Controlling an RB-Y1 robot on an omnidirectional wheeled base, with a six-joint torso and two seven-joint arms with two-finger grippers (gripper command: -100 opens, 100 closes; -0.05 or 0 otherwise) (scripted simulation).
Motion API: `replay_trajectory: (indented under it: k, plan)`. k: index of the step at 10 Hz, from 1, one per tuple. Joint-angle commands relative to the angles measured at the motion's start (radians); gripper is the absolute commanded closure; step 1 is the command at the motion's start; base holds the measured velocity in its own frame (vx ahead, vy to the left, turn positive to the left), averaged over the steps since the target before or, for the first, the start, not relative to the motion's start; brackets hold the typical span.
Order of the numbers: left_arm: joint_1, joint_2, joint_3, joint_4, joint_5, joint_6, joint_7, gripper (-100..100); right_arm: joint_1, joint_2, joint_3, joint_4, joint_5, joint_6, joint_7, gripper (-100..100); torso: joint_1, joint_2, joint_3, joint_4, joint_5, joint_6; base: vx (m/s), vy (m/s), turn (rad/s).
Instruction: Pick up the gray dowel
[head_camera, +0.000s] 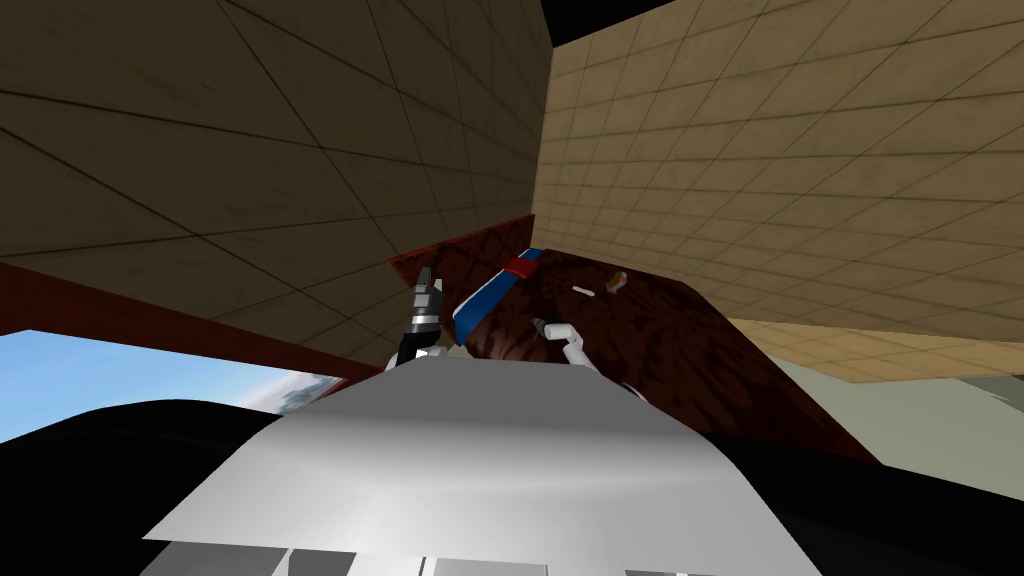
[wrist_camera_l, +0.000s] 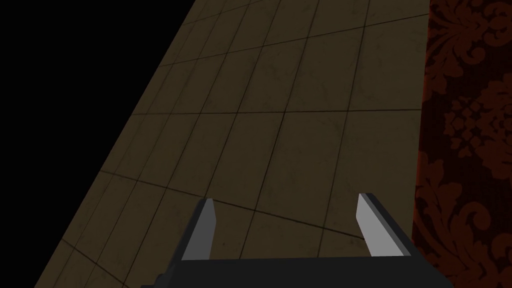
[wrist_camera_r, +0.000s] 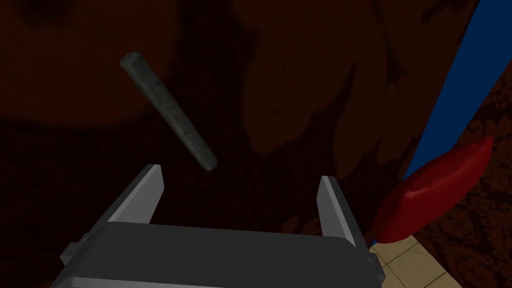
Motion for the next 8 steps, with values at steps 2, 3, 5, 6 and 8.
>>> replay_trajectory:
  k: [2,3,5,6,8]
  plan:
    - [0.0,0.0,0.0,0.0,0.0,0.0,0.0,0,-0.03,-0.005,0.019,0.065,-0.004,0.031,0.025,-100,0.0,0.0,0.0,0.0,0.0,0.0,0.027,0.011,0.069]
    - [0.0,0.0,0.0,0.0,0.0,0.0,0.0,0,-0.055,-0.01,0.037,0.098,-0.005,0.066,0.045,-100,0.0,0.0,0.0,0.0,0.0,0.0,0.033,0.017,0.095]
    - [0.0,0.0,0.0,0.0,0.0,0.0,0.0,0,-0.078,-0.015,0.054,0.142,-0.006,0.1,0.064,-100,0.001,-0.001,0.0,0.0,0.0,0.0,0.04,0.014,0.064]
    - [0.0,0.0,0.0,0.0,0.0,0.0,0.0,0,-0.078,-0.015,0.054,0.16,-0.006,0.1,0.064,-100,0.001,-0.002,-0.001,0.0,0.0,0.0,0.037,0.011,0.051]
    - [0.0,0.0,0.0,0.0,0.0,0.0,0.0,0,-0.1,-0.021,0.071,0.205,-0.007,0.132,0.082,-100,0.001,-0.001,-0.001,0.0,0.0,0.0,0.034,0.014,0.065]
